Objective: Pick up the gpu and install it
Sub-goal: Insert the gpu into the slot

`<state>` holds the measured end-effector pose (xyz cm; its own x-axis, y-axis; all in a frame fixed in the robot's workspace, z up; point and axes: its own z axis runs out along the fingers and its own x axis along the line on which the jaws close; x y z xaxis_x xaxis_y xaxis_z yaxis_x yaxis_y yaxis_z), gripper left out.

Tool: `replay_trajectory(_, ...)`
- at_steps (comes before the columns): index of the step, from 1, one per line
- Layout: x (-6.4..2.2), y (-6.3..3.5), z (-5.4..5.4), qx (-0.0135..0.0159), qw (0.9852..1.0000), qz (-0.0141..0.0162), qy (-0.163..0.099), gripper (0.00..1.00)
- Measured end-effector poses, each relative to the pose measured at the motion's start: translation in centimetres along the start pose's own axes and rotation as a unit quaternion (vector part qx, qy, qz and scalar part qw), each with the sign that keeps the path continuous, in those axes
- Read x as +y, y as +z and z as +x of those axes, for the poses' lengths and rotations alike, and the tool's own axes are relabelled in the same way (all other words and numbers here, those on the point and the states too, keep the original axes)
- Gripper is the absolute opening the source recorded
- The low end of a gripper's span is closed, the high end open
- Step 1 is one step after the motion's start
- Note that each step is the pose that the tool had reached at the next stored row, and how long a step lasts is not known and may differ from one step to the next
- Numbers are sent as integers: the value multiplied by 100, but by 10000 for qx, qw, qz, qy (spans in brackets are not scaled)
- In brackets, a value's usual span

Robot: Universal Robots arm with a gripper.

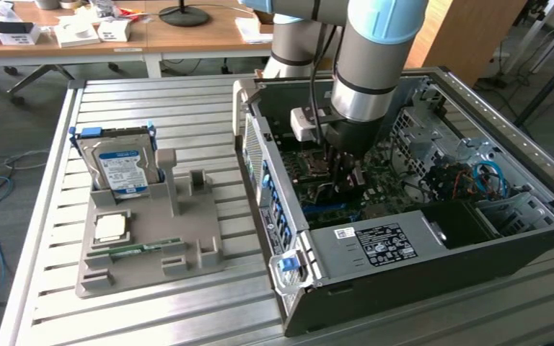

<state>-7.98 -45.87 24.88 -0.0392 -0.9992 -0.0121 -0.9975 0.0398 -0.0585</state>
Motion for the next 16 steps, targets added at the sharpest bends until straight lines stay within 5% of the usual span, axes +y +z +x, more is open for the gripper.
replay_trajectory(16, 0, 11, 0, -2, 10000, 1, 0, 26)
